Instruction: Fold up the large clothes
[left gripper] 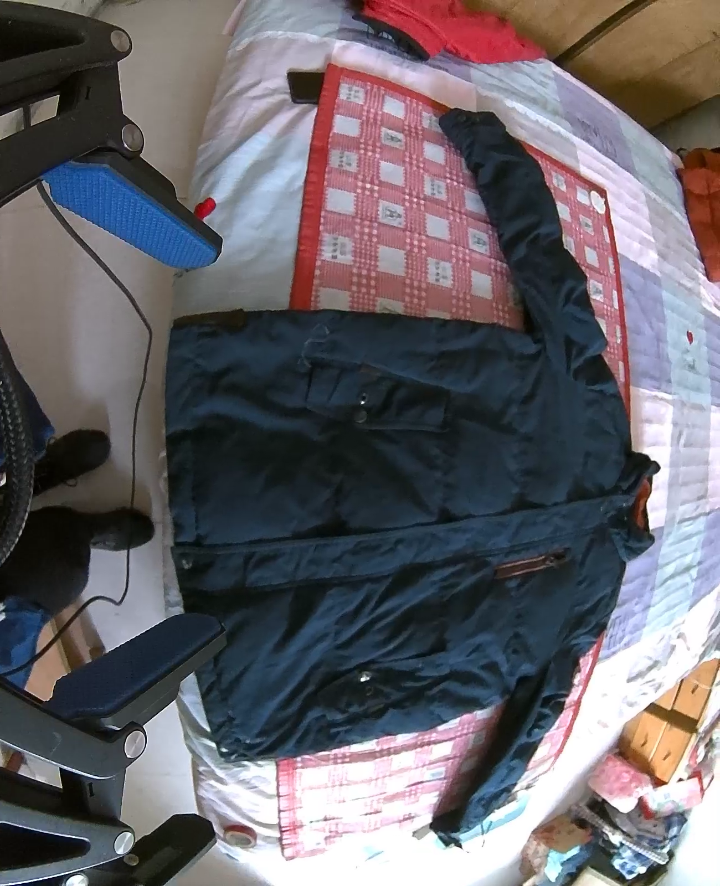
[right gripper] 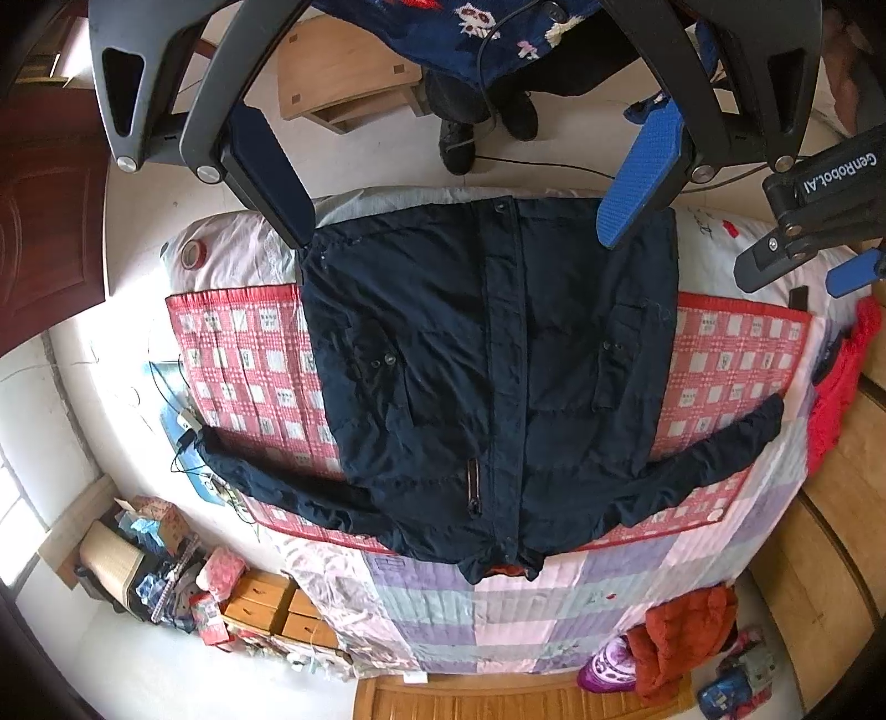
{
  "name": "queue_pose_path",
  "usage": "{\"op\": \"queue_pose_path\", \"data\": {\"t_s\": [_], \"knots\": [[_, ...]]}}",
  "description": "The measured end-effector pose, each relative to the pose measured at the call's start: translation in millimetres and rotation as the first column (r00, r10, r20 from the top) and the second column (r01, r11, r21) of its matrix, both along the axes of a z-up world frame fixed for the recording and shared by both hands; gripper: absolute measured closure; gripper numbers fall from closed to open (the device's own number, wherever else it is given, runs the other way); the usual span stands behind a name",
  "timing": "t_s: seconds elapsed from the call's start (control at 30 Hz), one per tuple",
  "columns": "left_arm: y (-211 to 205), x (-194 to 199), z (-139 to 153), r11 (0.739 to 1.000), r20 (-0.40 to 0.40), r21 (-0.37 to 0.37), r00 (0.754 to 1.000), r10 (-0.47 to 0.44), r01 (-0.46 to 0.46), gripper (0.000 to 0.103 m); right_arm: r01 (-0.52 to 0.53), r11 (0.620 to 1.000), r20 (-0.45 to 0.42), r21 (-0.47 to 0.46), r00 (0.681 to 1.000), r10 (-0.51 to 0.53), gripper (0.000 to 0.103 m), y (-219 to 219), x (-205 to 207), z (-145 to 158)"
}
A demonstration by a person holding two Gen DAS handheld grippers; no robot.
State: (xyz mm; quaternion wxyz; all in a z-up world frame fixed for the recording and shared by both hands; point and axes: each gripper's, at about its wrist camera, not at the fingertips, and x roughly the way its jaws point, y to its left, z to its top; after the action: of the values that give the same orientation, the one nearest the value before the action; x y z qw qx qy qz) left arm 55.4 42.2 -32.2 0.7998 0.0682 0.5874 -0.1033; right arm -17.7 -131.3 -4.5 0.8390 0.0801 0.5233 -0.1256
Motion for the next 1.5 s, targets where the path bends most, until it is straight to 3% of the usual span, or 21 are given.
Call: {"op": "queue_pose_path", "data": {"t_s": [0.33,0.47,0.6,0.77,0.97,1.17,1.3,1.43,1.5], "knots": [[-5,24,-11,1.0,-0.009,0.014,1.0,0.021,-0.021,0.0,-0.017,0.999,-0.061,-0.044,0.998,0.015,0.0,-15,28,-9],[-16,42,-25,0.999,-0.011,0.012,0.999,0.035,-0.035,0.0,-0.035,0.996,-0.115,-0.086,0.993,0.025,0.0,-33,50,-25],[-38,63,-52,1.0,-0.025,-0.004,1.0,0.012,-0.012,0.0,-0.05,0.997,-0.095,-0.055,0.995,0.045,0.0,-70,73,-47],[-66,91,-102,1.0,-0.049,-0.006,0.999,0.013,-0.014,0.0,-0.115,0.991,-0.061,-0.065,0.992,0.111,0.0,-122,105,-93],[-88,139,-175,0.998,-0.064,-0.031,0.996,0.057,-0.059,0.0,-0.22,0.972,-0.083,-0.08,0.973,0.214,0.0,-162,166,-171],[-97,189,-235,0.997,-0.01,0.015,0.997,0.071,-0.071,0.0,-0.303,0.949,-0.037,-0.092,0.953,0.301,0.0,-148,244,-235],[-102,222,-282,0.998,0.02,0.056,1.0,0.017,-0.018,0.0,-0.414,0.898,-0.03,-0.151,0.91,0.414,0.0,-116,292,-278],[-85,245,-330,0.994,0.02,0.105,1.0,0.007,-0.009,0.0,-0.445,0.873,-0.058,-0.198,0.895,0.443,0.0,-114,307,-327],[-66,246,-345,1.0,0.015,0.03,1.0,-0.003,0.002,0.0,-0.435,0.882,-0.106,-0.184,0.901,0.422,0.0,-131,303,-355]]}}
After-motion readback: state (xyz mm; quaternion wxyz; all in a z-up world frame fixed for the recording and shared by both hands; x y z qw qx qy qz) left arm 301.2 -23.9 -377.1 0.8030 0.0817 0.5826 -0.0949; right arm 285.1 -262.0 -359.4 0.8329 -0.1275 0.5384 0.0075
